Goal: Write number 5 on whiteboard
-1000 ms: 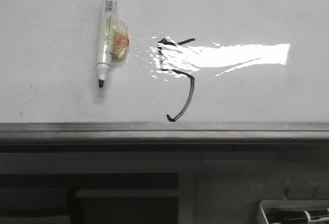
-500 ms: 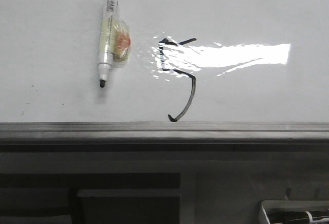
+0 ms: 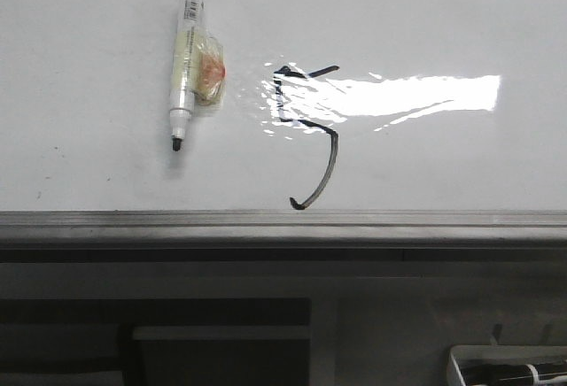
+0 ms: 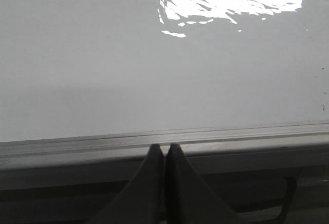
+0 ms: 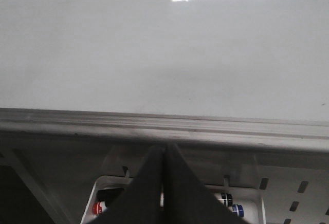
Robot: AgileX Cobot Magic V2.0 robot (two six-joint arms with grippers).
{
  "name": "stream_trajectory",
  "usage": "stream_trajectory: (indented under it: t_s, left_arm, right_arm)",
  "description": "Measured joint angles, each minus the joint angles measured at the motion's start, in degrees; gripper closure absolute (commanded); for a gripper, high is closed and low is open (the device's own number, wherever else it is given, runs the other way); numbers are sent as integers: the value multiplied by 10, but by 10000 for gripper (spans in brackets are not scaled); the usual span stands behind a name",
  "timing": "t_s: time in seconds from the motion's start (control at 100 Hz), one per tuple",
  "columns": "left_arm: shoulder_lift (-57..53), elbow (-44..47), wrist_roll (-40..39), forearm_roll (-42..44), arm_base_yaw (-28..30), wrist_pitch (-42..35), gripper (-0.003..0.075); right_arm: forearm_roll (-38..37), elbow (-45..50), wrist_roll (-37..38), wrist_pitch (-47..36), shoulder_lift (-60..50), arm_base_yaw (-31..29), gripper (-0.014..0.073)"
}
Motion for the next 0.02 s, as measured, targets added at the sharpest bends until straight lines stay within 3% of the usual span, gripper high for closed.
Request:
stream_trajectory:
  t_s: [0.02]
  left_arm:
    - [0, 0, 0, 0, 0, 0, 741]
  right_arm:
    - [0, 0, 0, 0, 0, 0, 654]
